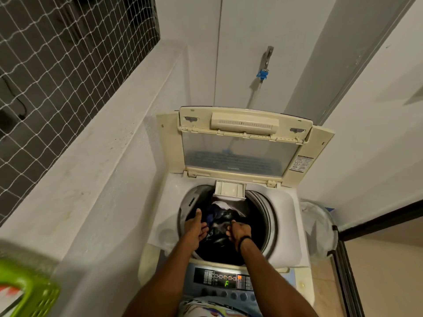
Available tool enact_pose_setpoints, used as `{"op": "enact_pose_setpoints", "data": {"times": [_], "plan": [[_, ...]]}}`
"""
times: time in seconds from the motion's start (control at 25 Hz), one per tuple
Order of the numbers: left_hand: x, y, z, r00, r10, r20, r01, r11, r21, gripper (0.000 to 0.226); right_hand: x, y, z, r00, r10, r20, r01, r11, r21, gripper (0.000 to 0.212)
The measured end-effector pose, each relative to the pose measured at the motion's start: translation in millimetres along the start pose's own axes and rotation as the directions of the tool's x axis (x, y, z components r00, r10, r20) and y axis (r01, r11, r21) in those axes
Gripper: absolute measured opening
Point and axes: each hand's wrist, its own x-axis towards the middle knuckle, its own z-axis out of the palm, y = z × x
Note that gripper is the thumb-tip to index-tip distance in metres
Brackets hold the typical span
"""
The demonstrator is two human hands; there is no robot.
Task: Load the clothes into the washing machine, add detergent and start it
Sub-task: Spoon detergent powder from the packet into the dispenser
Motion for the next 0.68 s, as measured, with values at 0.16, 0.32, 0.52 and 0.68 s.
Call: {"op": "enact_pose_setpoints", "data": {"times": [0.16, 0.32, 0.52, 0.68], "plan": [[-11.8, -7.4, -8.8, 1.0, 0.016, -0.007, -0.016, 1.0, -0.004, 0.065, -12.1, 9.3, -2.6, 1.0, -0.006, 0.01, 0.006, 1.0, 0.004, 0.023], [-25.6, -8.8, -17.7, 1.0, 0.015, 0.016, -0.015, 1.0, -0.019, 0.064, -23.2, 14.3, -6.9, 1.0, -0.007, -0.004, 0.008, 1.0, 0.03, 0.018], [-42.5, -3.3, -25.6, 0.999, 0.054, 0.002, -0.053, 0.997, -0.062, 0.056, -32.2, 13.8, 1.9, 0.999, -0.031, -0.014, 0.031, 0.999, 0.039, 0.013], [-50.4, 2.3, -33.8, 0.995, 0.099, -0.03, -0.102, 0.989, -0.105, 0.051, -38.1, 7.0, 18.4, 0.996, -0.085, 0.001, 0.085, 0.995, 0.046, 0.018]]}}
